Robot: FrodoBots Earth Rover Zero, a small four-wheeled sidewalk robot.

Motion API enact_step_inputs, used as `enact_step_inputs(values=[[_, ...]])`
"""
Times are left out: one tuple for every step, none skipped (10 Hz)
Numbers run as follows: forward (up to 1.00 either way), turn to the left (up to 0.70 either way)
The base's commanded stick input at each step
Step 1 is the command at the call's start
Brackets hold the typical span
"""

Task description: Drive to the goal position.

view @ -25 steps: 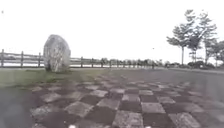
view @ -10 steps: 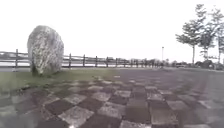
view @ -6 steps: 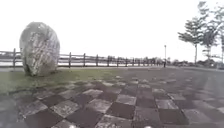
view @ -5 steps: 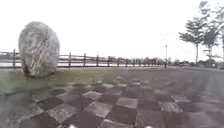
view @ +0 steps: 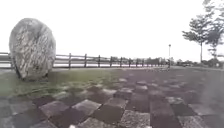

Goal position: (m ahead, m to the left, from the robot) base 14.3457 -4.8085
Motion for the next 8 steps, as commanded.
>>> enact_step_inputs(values=[[1.0,-0.4],[1.0,-0.4],[1.0,-0.4],[1.0,-0.26],[1.0,0.0],[1.0,0.0],[1.0,0.0],[1.0,0.0]])
